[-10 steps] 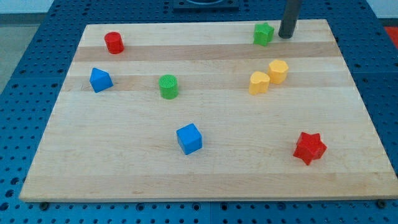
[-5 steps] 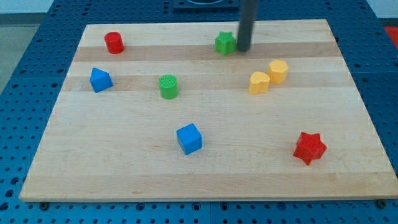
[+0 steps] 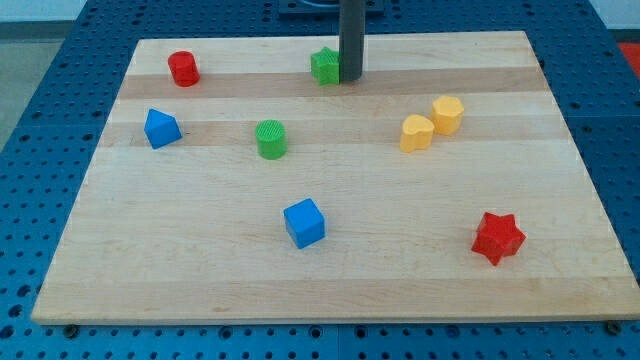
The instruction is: Push the green star horizontally to the right side of the red circle
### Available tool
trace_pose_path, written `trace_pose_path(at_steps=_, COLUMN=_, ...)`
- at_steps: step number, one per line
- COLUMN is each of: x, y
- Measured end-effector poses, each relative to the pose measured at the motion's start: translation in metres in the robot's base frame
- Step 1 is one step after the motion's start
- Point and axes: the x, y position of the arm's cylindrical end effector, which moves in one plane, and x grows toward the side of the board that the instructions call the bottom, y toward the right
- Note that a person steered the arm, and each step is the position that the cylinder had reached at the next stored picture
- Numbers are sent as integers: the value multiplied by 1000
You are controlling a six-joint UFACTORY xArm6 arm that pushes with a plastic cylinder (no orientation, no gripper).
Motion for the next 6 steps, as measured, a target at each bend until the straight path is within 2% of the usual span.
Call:
trace_pose_path(at_steps=2, x=0, y=-20)
trace_pose_path(at_steps=5, x=0, y=-21)
trace_pose_path(at_steps=6, x=8, y=18)
